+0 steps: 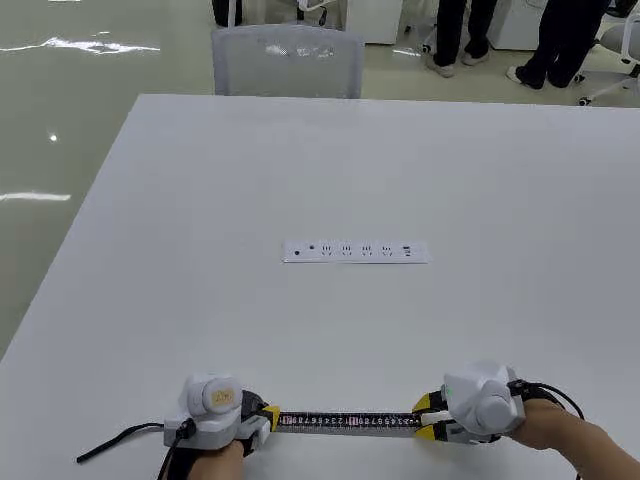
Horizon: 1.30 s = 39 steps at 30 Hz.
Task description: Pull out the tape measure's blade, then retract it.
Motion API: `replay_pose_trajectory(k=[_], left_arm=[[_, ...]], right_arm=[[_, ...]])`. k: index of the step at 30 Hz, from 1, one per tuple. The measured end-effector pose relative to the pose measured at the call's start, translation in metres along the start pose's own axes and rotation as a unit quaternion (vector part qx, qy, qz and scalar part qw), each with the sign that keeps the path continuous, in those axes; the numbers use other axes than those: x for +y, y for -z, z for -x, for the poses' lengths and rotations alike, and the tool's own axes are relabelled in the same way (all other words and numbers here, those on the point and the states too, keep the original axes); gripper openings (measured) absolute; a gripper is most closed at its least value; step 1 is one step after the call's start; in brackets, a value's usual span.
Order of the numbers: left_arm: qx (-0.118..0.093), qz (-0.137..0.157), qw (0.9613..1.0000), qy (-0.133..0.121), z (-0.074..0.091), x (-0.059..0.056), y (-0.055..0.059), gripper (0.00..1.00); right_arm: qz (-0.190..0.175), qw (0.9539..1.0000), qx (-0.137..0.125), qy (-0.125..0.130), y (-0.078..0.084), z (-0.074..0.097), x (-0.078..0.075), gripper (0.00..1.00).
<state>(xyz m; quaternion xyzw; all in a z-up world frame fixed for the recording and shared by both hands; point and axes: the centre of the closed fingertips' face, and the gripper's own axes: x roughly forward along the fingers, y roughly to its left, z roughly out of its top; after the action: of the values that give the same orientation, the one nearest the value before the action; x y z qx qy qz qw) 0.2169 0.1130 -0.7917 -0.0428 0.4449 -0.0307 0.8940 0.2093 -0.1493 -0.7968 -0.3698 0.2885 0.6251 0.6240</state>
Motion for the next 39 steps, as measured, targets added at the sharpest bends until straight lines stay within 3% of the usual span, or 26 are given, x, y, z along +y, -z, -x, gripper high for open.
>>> replay_pose_trajectory(k=[5,7,18,28,39], left_arm=[[0.022,0.005,0.9997,0.002,-0.01,0.003,0.001,0.67],[0.04,0.008,0.9992,0.004,-0.01,0.003,0.005,0.67],[0.075,0.009,0.9971,0.011,-0.007,-0.001,0.009,0.66],[0.086,0.007,0.9962,0.016,-0.013,0.002,0.008,0.66],[0.079,0.015,0.9964,0.027,-0.006,0.001,0.009,0.66]], right_arm=[[0.005,1.0,0.0,0.0,-0.002,0.002,-0.001,0.14],[0.009,1.0,0.0,0.0,-0.003,0.003,-0.001,0.14],[0.019,0.9998,0.004,-0.002,-0.006,0.004,-0.002,0.14],[0.02,0.9998,0.006,-0.001,-0.005,0.003,-0.002,0.14],[0.02,0.9998,0.001,0.005,-0.009,0.005,-0.005,0.14]])
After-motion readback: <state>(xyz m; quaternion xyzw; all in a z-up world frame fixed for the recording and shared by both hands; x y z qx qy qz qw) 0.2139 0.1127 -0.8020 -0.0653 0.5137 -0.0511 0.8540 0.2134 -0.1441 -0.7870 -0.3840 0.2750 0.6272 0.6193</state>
